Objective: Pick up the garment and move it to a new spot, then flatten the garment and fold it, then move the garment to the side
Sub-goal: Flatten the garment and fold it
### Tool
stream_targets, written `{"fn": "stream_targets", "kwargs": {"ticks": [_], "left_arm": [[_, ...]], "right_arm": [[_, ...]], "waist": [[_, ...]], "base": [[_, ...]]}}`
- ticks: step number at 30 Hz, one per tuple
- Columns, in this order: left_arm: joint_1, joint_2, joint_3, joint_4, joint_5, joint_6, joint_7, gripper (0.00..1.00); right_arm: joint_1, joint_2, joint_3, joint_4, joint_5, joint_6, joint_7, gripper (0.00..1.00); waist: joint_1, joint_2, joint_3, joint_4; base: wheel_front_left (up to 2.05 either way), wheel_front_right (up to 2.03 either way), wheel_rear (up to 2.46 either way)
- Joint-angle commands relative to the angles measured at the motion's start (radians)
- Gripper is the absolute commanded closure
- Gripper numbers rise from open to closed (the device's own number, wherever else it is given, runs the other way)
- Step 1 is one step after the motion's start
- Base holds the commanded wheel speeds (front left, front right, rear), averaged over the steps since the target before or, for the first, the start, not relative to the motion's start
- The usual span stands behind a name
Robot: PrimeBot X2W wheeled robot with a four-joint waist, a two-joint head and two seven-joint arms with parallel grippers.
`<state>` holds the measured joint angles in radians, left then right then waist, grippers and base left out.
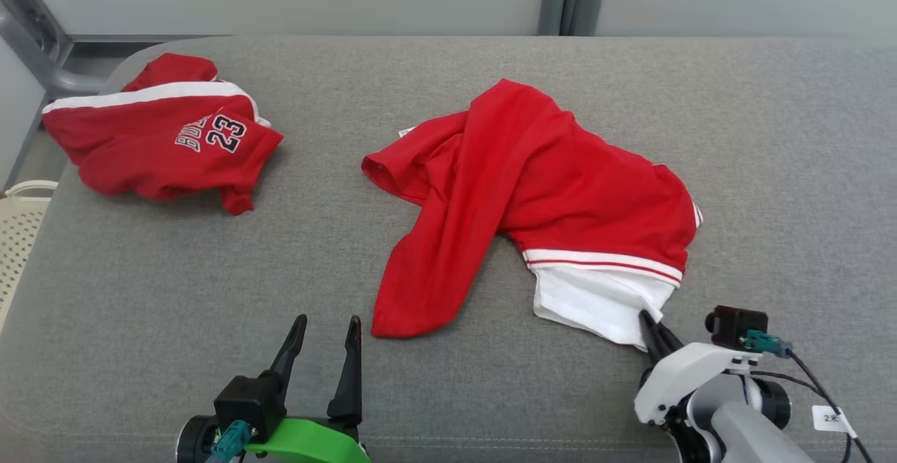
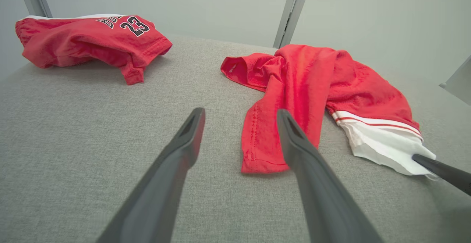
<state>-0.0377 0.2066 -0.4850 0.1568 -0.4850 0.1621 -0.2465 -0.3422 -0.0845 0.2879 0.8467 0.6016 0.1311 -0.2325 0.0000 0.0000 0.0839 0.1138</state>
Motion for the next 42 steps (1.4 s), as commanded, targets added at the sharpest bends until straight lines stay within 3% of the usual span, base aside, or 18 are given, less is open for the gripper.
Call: {"fn": "stream_targets", "kwargs": {"ticks": [1,10,17,18,19,20,21,31,42], "left_arm": [[0.014,0.009,0.006,-0.008,-0.005,0.006,0.000,0.00],[0.008,0.019,0.024,-0.014,-0.017,0.013,-0.005,0.00],[0.001,0.027,0.040,-0.015,-0.024,0.018,-0.007,0.00],[0.001,0.028,0.043,-0.015,-0.026,0.021,-0.008,0.00],[0.002,0.029,0.046,-0.015,-0.029,0.022,-0.008,0.00],[0.003,0.031,0.048,-0.015,-0.031,0.023,-0.008,0.00],[0.005,0.032,0.050,-0.015,-0.035,0.024,-0.008,0.00],[0.041,0.042,0.072,-0.030,-0.061,0.040,0.001,0.00],[0.117,0.084,0.127,-0.098,-0.094,0.082,0.006,0.00]], "right_arm": [[-0.009,-0.029,-0.011,0.006,-0.005,-0.001,-0.008,1.00],[-0.017,-0.133,-0.014,0.015,-0.003,-0.001,0.029,1.00],[-0.031,-0.169,0.007,0.007,-0.004,-0.001,0.037,1.00],[-0.034,-0.174,0.008,0.005,-0.011,-0.001,0.030,0.80],[-0.035,-0.176,0.008,0.004,-0.012,-0.001,0.026,0.54],[-0.034,-0.175,0.010,0.003,-0.013,-0.001,0.022,0.03],[-0.034,-0.175,0.011,0.000,-0.016,-0.001,0.016,0.00],[-0.007,-0.219,-0.029,-0.077,-0.070,-0.001,-0.022,0.00],[0.077,-0.192,-0.140,-0.340,-0.199,0.000,-0.007,0.00]], "waist": [[0.0000,0.0000,0.003,-0.038],[0.0000,0.0000,0.022,-0.106],[0.0000,0.0000,0.026,-0.132],[0.0000,0.0000,0.025,-0.137],[0.0000,0.0000,0.023,-0.141],[0.0000,0.0000,0.020,-0.145],[0.0000,0.0000,0.016,-0.149],[0.0000,0.0000,-0.042,-0.189],[0.0000,0.0000,-0.098,-0.215]], "base": [[0.00,0.00,0.00],[0.00,0.00,0.00],[0.00,0.00,0.00],[0.00,0.00,0.00],[0.00,0.00,0.00],[0.00,0.00,0.00],[0.00,0.00,0.00],[0.00,0.00,0.00],[0.00,0.00,0.00]]}}
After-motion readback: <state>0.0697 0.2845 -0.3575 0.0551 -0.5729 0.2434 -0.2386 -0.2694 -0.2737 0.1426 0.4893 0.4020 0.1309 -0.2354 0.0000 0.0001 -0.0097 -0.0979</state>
